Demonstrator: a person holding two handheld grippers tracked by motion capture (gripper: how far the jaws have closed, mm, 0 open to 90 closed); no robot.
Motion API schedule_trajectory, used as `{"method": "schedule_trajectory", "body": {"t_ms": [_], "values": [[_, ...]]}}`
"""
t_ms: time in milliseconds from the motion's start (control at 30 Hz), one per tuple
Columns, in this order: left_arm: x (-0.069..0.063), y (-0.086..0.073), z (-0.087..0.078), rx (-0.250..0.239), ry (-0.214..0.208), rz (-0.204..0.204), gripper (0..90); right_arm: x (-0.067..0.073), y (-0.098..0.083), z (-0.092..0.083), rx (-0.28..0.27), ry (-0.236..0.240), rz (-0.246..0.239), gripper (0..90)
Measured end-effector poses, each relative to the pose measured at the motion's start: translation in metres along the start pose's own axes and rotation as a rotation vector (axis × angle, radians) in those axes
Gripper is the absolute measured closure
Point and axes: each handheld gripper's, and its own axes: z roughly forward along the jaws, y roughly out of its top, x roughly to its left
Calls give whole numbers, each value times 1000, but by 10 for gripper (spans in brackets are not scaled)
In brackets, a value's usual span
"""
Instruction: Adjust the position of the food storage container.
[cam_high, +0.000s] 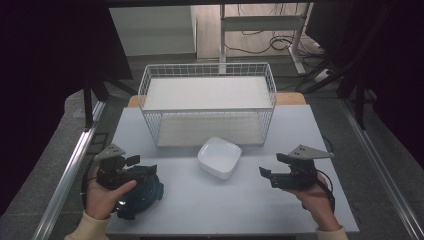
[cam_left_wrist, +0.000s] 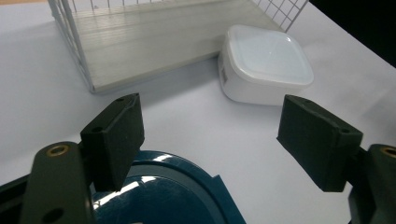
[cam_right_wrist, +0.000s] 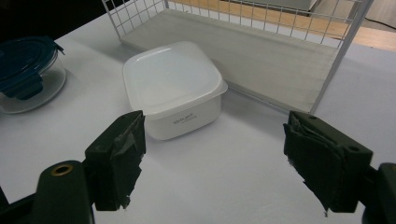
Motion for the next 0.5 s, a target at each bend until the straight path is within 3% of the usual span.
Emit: {"method": "schedule_trajectory", "body": {"t_ms": [167,433,500], "values": [[0,1,-2,5,-23,3,218,0,-1,0,6,1,1,209],[10,5,-20,7,-57,-8,212,5,1,2,16,14,0,213],[12,5,-23,-3,-47,-11,213,5,1,3,17,8,3,213]]}}
